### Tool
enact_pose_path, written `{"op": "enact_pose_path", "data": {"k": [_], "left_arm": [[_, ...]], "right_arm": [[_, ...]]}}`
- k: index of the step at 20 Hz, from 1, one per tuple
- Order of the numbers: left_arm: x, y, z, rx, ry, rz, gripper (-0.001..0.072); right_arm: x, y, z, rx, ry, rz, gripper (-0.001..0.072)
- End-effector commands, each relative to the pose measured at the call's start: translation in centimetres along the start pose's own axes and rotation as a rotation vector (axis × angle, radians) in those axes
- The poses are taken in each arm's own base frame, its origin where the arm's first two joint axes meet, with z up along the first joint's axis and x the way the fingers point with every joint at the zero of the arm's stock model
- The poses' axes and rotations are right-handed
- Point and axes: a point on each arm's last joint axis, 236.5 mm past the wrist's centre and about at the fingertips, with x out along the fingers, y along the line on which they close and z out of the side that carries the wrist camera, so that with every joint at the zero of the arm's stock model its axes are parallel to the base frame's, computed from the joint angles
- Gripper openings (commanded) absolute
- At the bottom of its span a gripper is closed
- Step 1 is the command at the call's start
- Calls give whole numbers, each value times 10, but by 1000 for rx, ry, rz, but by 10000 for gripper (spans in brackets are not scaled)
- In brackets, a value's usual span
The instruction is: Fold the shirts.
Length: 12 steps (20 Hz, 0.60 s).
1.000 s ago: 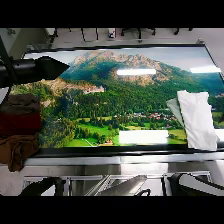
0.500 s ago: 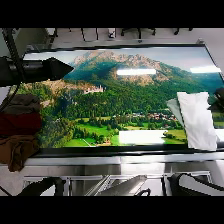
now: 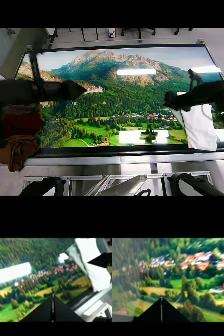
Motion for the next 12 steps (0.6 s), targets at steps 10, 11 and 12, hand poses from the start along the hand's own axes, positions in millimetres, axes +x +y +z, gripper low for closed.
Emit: {"op": "enact_pose_path", "data": {"k": [10,11,12], "left_arm": [[29,21,-116,-82,65,34,22],[28,23,-118,-83,61,35,22],[28,24,-121,-84,61,37,22]], "right_arm": [[38,16,-87,-115,120,15,17],[38,16,-87,-115,120,15,17],[38,16,-87,-115,120,15,17]]}}
